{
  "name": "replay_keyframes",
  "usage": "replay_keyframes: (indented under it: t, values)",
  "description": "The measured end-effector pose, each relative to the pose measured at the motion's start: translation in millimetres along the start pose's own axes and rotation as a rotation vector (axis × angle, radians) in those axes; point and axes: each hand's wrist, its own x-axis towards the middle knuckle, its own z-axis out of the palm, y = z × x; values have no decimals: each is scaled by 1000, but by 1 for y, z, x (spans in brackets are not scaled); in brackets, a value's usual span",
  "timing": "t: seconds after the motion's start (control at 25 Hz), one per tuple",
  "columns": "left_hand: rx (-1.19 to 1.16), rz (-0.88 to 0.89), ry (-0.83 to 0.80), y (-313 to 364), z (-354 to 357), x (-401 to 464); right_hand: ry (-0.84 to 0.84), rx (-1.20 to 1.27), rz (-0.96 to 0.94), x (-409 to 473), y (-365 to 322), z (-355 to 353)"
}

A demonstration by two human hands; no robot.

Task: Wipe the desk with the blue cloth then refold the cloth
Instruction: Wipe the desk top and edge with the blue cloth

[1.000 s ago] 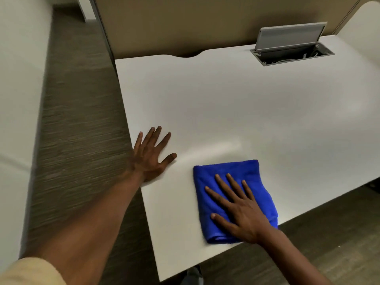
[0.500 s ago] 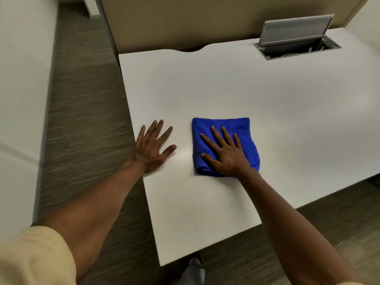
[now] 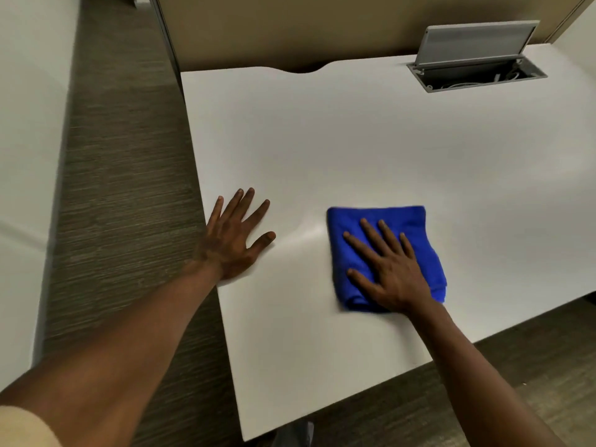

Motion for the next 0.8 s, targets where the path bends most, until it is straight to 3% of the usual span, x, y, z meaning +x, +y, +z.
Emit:
replay_keyframes:
  t: [0.12, 0.24, 0.32, 0.56, 0.68, 0.8]
  values:
    - [13, -3, -6, 1, -1, 1, 17, 38, 231, 56, 0, -7]
    - [15, -4, -11, 0, 0, 1, 15, 93, 339, 66, -18, -4]
    - [6, -4, -4, 0, 1, 0, 16, 80, 301, 40, -33, 2]
    - [30, -6, -12, 3, -2, 1, 103, 15, -75, -65, -79, 37]
    - [16, 2, -10, 4, -3, 1, 64, 40, -93, -26, -72, 27]
    - [-14, -2, 3, 5, -4, 0, 12, 85, 31, 45, -70, 10]
